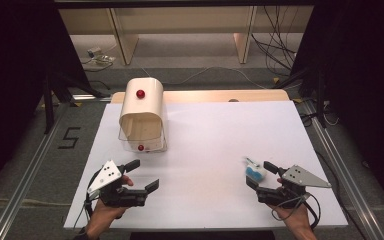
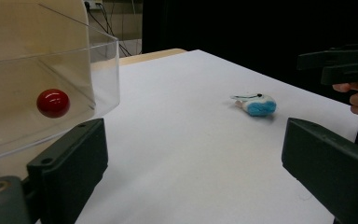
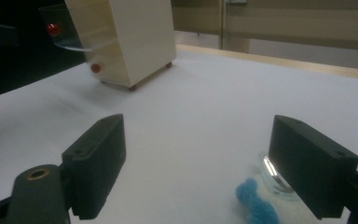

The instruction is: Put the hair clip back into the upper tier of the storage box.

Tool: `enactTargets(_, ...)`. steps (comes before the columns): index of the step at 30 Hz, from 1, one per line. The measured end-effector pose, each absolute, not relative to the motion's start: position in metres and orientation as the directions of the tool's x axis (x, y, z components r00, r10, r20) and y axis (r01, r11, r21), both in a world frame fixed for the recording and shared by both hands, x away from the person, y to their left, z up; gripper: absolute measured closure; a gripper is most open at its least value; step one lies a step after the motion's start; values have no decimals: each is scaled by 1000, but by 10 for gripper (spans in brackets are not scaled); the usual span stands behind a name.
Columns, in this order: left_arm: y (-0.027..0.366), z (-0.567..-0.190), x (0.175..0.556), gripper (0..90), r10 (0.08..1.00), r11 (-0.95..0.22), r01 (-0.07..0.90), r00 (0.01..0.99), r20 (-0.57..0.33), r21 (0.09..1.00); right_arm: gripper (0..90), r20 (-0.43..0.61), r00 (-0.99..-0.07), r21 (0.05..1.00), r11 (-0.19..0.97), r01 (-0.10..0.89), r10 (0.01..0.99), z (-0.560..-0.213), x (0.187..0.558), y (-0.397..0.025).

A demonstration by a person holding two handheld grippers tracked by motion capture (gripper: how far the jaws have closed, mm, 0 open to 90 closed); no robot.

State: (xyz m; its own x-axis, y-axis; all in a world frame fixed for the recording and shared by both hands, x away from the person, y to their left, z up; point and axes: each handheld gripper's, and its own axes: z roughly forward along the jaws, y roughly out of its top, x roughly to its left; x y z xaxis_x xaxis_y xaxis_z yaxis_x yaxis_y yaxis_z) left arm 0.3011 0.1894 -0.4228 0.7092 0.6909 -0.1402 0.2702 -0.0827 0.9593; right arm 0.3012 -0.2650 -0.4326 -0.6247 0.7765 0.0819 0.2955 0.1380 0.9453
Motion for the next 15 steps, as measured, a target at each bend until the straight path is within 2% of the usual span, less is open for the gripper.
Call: enactTargets(15, 190, -422, 301, 67, 692, -81, 269, 708, -140, 960, 193, 75, -592, 942, 139, 307, 802, -430, 304, -269)
